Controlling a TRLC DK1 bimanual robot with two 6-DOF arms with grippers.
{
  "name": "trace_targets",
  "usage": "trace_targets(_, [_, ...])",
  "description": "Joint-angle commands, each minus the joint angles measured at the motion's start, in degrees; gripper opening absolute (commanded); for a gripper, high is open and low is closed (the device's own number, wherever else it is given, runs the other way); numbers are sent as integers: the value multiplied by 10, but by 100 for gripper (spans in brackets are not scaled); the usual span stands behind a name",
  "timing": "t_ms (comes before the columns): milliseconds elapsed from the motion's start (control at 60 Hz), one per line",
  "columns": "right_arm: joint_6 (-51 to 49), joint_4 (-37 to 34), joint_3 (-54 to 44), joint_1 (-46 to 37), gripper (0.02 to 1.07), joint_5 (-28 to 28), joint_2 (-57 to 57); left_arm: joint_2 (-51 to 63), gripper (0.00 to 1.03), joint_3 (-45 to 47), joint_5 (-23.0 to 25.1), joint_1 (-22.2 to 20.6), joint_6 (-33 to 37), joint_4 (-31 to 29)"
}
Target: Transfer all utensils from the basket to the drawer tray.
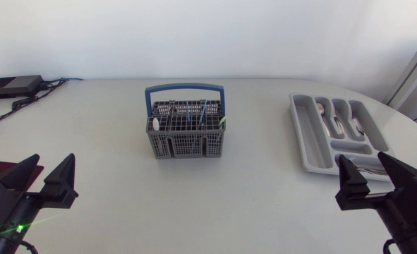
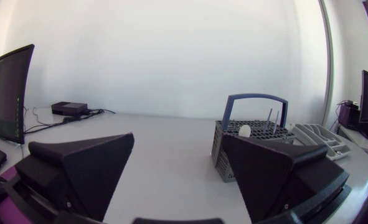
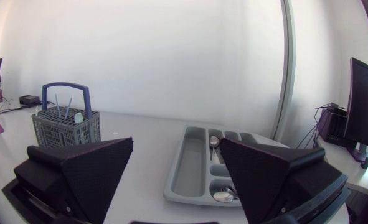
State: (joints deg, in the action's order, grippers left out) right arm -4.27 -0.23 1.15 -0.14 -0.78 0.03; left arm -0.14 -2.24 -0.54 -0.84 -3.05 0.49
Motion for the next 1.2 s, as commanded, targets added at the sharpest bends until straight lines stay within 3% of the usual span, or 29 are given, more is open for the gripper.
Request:
trace_targets(0, [12, -4, -11, 1, 103, 2, -2, -6, 99, 22, -5, -6, -12, -8])
trace_targets(767, [11, 16, -5, 5, 103, 7, 1, 6, 99, -12, -6, 2, -9, -1])
trace_targets(1083, [13, 38, 36, 18, 102, 14, 72, 76, 97, -55, -6, 2, -9, 10])
trace_targets(1183, [23, 61, 70, 33, 102, 26, 146, 119, 97, -80, -6, 2, -11, 12])
